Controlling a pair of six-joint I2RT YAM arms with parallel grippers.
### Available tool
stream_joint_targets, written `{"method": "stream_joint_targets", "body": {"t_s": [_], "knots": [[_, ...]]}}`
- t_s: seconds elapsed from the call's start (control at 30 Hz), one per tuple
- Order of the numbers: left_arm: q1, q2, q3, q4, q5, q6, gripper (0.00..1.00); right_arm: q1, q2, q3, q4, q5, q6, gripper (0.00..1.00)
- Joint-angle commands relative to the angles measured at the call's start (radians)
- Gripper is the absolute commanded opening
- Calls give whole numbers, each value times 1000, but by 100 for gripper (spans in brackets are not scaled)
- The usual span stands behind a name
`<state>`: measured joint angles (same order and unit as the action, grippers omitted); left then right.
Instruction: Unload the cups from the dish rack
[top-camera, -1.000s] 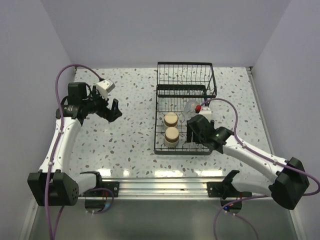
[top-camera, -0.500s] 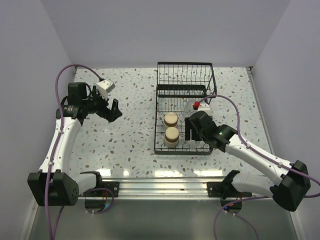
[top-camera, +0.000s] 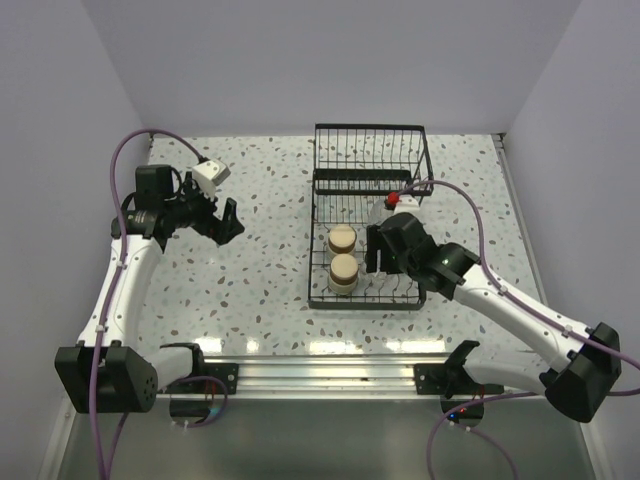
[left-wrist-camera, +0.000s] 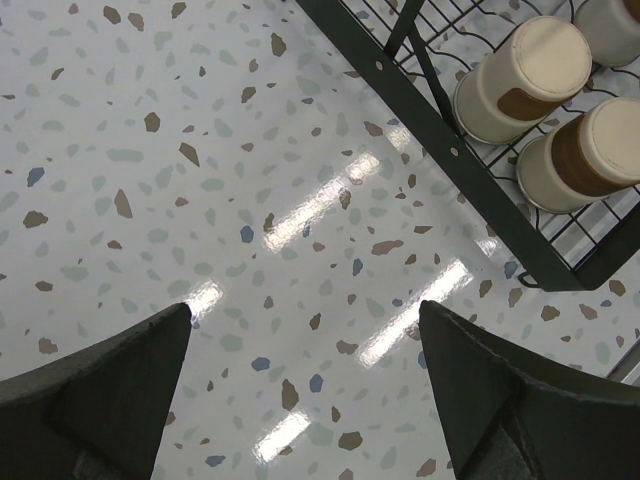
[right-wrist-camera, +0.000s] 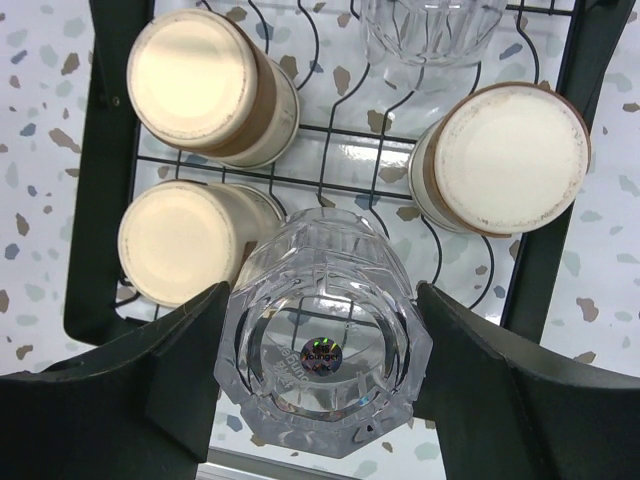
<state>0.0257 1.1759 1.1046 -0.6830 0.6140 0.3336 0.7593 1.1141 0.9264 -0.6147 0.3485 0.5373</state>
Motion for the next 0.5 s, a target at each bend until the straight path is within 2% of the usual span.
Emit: {"method": "stream_joint_targets", "body": {"t_s": [0.0,0.23,0.47], "knots": [[3,-22,44,-18,23,8,100,9,-11,69,-5,-2,-7,0],[3,-22,46,-20,39,7,100,14,-19,81,55,-49,7,0],[3,-19,78,-18,120,-4,97,15,-45,153,82,-14,26,0]]}}
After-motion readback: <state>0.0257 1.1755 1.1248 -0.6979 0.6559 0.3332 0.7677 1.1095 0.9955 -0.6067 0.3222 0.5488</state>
